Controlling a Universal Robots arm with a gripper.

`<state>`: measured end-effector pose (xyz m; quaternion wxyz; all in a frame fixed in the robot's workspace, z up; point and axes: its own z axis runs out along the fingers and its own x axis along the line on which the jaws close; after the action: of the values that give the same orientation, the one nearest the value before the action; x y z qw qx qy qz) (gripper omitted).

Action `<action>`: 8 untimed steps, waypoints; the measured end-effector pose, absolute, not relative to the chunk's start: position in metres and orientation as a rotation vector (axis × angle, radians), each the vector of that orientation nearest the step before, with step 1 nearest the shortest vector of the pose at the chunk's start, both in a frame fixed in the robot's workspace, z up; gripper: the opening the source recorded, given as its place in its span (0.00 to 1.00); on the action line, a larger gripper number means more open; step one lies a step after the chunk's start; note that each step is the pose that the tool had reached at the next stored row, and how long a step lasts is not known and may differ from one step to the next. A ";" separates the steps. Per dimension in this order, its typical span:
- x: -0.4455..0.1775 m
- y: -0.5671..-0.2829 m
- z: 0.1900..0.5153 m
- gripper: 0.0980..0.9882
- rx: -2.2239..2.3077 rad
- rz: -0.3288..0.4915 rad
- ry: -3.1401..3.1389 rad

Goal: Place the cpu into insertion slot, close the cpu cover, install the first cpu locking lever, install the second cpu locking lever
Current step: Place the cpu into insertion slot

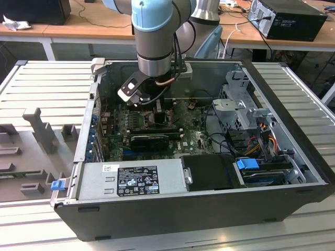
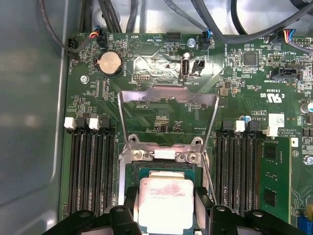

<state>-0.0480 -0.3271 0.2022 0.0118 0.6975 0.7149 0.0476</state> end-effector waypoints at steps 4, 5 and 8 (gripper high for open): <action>-0.048 -0.327 0.201 0.50 2.176 0.149 2.229; -0.048 -0.327 0.201 0.50 2.176 0.149 2.229; -0.047 -0.327 0.200 0.50 2.177 0.149 2.228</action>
<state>-0.0474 -0.3270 0.1996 0.0117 0.6980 0.7144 0.0477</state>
